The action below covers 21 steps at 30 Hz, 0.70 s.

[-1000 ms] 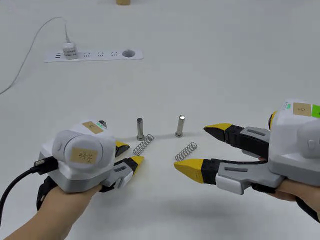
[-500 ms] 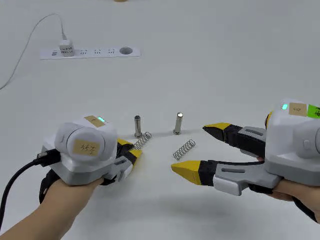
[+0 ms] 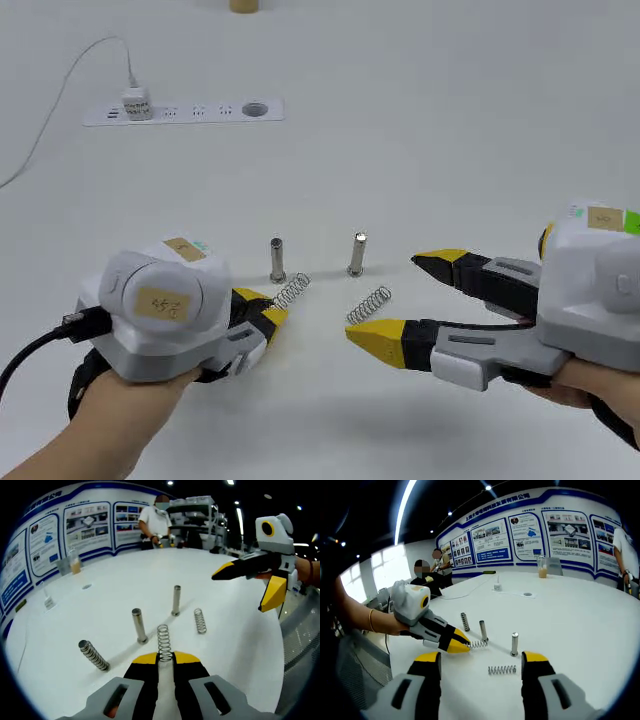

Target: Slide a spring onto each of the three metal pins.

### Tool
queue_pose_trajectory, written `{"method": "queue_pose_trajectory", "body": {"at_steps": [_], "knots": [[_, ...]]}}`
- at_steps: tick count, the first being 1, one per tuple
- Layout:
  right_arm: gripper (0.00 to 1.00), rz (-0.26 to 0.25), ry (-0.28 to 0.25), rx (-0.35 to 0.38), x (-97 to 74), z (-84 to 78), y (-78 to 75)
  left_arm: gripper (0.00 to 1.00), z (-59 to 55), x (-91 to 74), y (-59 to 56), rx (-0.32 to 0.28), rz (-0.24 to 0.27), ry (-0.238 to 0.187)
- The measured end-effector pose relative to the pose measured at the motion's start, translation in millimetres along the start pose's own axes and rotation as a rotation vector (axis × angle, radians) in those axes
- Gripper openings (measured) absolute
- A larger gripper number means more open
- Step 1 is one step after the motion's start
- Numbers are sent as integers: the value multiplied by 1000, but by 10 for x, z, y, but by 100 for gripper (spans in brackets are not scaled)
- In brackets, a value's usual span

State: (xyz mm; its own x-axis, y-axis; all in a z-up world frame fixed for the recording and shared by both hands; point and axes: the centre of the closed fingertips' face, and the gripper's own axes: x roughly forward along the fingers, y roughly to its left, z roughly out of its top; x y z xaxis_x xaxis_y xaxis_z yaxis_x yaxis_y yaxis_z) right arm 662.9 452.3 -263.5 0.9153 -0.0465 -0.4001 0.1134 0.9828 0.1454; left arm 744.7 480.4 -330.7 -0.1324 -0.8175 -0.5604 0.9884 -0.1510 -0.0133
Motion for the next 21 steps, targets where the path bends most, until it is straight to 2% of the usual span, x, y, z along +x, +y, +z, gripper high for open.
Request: {"method": "queue_pose_trajectory", "body": {"at_steps": [11, 21], "knots": [[63, 14, -31, 56, 10, 200, 36, 10, 214, -240, -43, 11, 14, -84], [57, 57, -52, 115, 84, 372, 154, 10, 323, -446, -149, 16, 15, -154]]}}
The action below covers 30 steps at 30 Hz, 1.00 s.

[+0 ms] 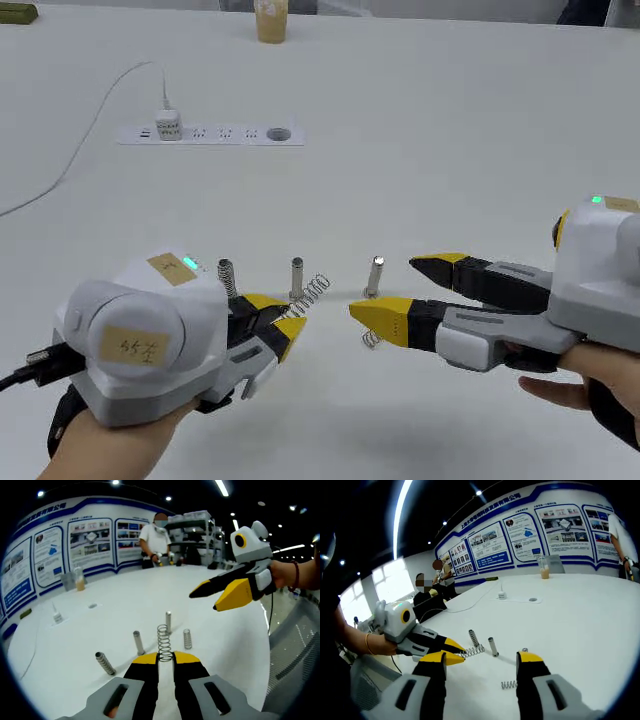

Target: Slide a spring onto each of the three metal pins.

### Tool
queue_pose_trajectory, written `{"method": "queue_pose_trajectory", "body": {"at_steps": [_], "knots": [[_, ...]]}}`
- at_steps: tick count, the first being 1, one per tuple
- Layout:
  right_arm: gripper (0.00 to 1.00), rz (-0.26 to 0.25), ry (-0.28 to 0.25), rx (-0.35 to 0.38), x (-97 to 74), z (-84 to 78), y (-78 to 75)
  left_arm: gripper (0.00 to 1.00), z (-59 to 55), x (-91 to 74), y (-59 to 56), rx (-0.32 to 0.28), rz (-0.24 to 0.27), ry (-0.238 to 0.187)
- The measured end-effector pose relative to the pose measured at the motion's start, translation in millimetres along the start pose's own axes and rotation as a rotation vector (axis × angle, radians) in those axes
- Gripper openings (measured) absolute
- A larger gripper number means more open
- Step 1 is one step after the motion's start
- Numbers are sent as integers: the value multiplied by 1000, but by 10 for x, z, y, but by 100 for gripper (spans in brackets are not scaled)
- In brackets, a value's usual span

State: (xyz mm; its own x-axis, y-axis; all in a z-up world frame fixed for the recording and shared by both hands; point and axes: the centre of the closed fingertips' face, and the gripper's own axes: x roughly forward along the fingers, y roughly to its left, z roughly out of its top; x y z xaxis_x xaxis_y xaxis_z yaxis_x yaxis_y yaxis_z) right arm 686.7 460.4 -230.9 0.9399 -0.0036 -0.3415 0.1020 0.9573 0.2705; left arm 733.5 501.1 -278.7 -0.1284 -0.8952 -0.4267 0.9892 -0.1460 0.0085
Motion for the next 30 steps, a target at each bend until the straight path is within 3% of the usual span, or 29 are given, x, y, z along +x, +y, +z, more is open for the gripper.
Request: {"method": "queue_pose_trajectory", "body": {"at_steps": [9, 14, 20, 24, 30], "knots": [[51, 25, -1, 35, 67, 97, 90, 10, 91, -147, -60, 27, 9, -46], [40, 58, -6, 74, 92, 126, 165, 10, 175, -246, -66, 34, 40, -82], [37, 94, -16, 124, 129, 166, 255, 10, 234, -329, -97, 28, 52, -113], [33, 117, -17, 151, 155, 173, 308, 10, 261, -350, -117, 21, 45, -135], [31, 148, -26, 189, 185, 197, 377, 10, 351, -380, -153, -32, 10, -201]]}}
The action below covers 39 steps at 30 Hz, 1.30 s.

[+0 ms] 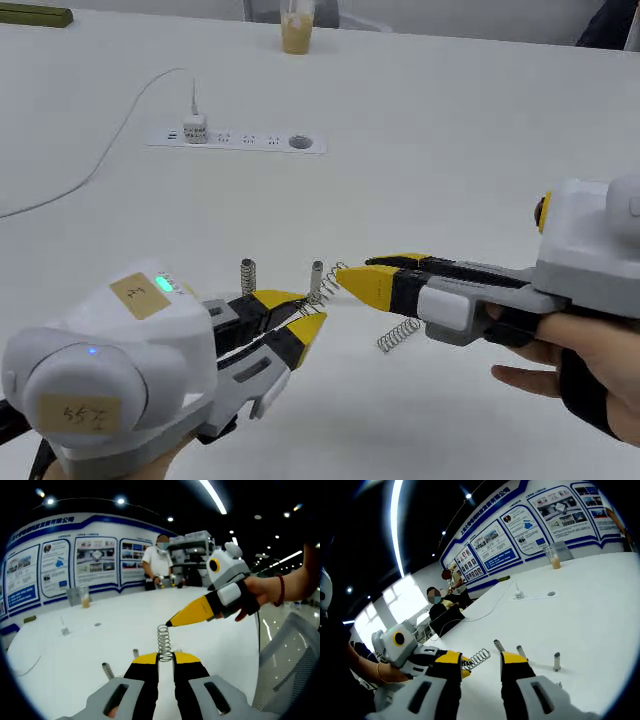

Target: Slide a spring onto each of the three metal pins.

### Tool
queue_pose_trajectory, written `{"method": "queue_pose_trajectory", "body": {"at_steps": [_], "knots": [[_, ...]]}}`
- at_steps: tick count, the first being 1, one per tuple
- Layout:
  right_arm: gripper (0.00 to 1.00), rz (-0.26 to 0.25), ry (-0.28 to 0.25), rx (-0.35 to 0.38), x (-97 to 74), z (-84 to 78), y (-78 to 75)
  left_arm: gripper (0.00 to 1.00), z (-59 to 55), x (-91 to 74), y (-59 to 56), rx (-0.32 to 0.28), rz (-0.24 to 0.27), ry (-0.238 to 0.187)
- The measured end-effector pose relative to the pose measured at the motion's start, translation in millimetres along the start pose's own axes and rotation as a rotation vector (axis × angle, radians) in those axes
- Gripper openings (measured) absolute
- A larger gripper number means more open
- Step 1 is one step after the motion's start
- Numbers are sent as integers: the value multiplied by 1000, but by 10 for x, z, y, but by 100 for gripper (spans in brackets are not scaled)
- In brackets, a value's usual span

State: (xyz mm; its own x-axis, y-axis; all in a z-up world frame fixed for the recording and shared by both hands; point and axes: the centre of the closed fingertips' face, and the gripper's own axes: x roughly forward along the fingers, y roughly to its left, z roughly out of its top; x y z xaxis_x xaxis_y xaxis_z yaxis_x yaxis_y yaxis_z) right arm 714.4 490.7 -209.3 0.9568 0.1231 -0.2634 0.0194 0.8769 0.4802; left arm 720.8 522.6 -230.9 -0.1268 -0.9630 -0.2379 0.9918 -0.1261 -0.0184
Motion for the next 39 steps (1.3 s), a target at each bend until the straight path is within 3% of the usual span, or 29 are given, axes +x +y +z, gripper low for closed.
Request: {"method": "queue_pose_trajectory", "body": {"at_steps": [4, 22, 39], "knots": [[30, 13, -9, 28, 14, 17, 17, 10, 39, 7, -35, -41, -31, -29], [22, 77, -24, 158, 10, 22, 98, 10, 155, 11, -140, -53, -81, -96], [12, 126, -65, 221, -9, 86, 144, 10, 189, 6, -163, -41, -92, -109]]}}
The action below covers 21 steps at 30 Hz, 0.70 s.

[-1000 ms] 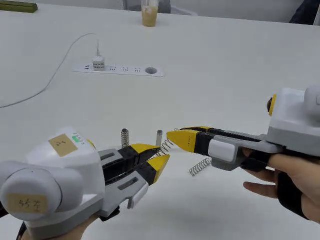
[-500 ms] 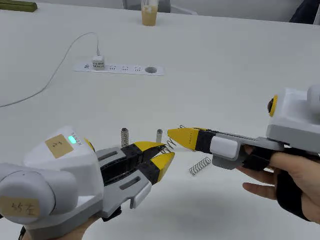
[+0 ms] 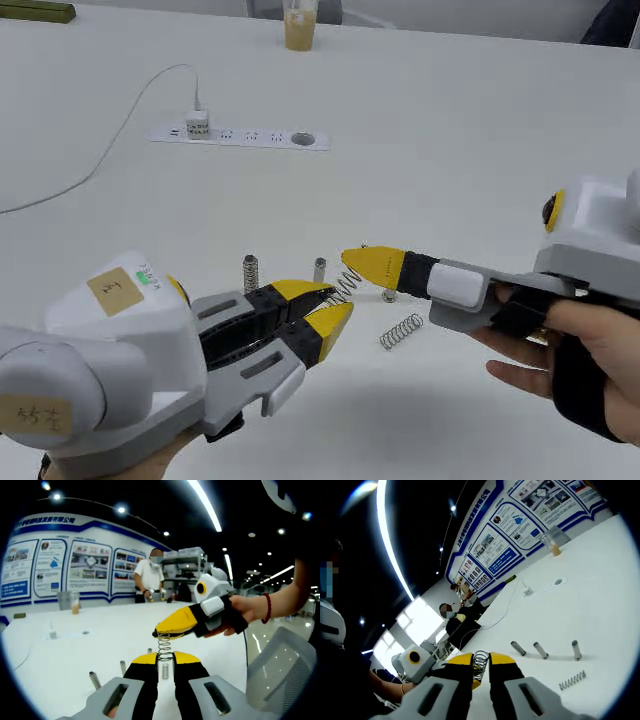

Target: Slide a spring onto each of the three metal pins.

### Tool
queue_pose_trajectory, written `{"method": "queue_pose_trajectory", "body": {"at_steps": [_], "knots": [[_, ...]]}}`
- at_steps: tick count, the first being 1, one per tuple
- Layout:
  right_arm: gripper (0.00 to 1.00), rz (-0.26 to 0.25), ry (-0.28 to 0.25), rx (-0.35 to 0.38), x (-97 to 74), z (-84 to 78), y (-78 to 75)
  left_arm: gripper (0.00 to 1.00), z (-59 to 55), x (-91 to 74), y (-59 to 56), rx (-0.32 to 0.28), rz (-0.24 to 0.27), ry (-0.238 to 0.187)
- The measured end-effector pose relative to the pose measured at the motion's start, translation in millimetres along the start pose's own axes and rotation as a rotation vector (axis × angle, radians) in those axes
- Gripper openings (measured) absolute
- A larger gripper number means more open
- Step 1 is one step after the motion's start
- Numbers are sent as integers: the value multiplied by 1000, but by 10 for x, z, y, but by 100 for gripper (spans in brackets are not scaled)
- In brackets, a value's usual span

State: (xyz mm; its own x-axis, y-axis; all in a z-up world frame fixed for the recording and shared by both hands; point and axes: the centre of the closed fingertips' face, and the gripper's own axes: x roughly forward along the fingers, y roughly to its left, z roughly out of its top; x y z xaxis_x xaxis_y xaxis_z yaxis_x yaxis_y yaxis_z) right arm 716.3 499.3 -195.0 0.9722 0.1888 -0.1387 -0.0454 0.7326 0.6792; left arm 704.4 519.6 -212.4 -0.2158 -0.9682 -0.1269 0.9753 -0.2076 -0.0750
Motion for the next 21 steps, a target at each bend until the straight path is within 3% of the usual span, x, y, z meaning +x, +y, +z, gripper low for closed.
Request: {"method": "queue_pose_trajectory", "body": {"at_steps": [12, 21], "knots": [[11, 5, 30, -120, 16, -57, 41, 11, -80, 19, 2, 14, 8, 52], [11, -51, 46, -222, 5, -48, -52, 21, -207, 16, 58, 3, 30, 113]]}}
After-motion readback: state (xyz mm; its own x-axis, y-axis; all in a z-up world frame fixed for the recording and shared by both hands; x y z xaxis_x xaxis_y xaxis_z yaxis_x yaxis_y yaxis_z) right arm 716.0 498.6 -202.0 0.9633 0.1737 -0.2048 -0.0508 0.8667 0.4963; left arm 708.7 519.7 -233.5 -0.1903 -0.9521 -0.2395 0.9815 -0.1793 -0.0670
